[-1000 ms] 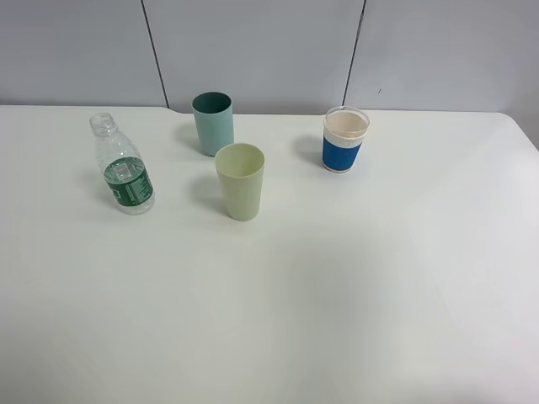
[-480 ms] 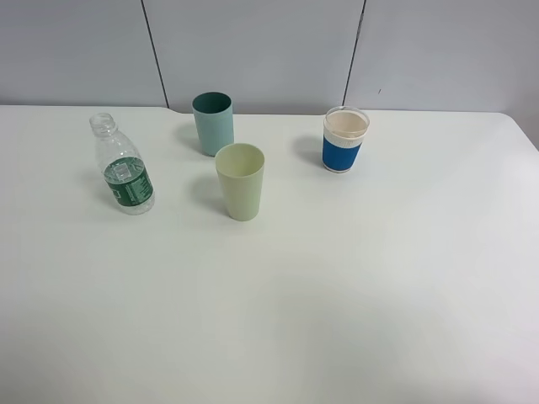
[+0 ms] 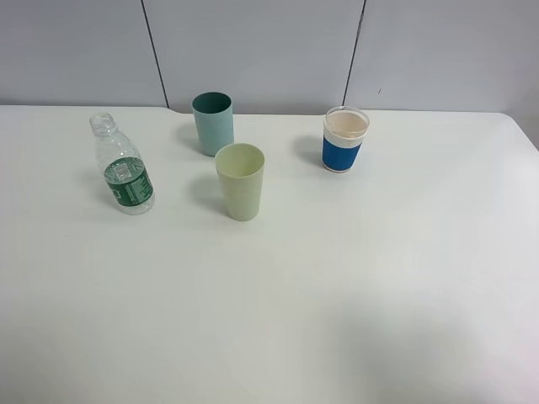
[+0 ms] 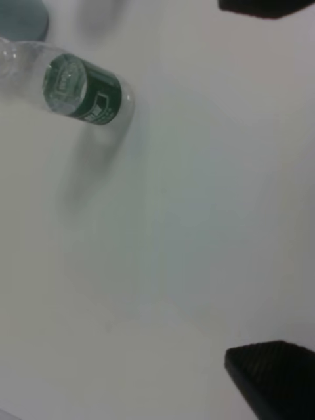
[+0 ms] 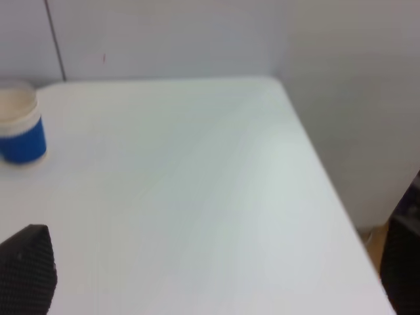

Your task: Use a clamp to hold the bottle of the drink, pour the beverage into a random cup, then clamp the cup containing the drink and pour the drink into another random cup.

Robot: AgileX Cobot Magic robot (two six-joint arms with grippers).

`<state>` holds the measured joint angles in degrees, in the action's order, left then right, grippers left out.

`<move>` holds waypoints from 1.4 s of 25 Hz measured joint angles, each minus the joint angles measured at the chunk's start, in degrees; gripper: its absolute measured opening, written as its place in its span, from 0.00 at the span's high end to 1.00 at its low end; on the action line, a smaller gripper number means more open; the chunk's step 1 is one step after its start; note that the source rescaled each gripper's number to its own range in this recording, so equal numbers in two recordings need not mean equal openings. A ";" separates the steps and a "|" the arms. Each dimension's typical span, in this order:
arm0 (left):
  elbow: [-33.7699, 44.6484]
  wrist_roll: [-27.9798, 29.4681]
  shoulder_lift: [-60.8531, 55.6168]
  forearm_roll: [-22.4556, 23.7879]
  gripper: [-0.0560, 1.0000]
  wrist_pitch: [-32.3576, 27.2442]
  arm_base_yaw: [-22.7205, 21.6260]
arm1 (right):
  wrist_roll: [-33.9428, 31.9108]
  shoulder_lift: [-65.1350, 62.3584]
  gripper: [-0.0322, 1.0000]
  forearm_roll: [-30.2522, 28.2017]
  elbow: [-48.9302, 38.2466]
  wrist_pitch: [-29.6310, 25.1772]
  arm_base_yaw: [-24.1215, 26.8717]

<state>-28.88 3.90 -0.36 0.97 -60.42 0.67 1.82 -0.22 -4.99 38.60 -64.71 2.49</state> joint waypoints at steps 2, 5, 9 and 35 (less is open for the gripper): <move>0.00 0.00 0.00 0.00 0.00 0.00 0.00 | 0.00 0.00 0.00 0.66 -2.79 -0.05 0.00; 0.00 0.00 0.00 0.00 0.00 0.00 0.00 | 0.00 0.00 0.00 0.92 -7.13 0.01 0.00; 0.00 0.00 0.00 0.00 0.00 0.00 0.00 | -0.04 0.05 0.00 1.20 -9.54 2.93 0.00; 0.00 0.00 0.00 -0.06 0.00 0.00 0.00 | -1.43 0.05 0.00 1.68 -9.89 3.27 0.40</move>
<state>-28.88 3.90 -0.36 0.92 -60.42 0.67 0.39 -0.16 -3.31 28.70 -61.44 2.90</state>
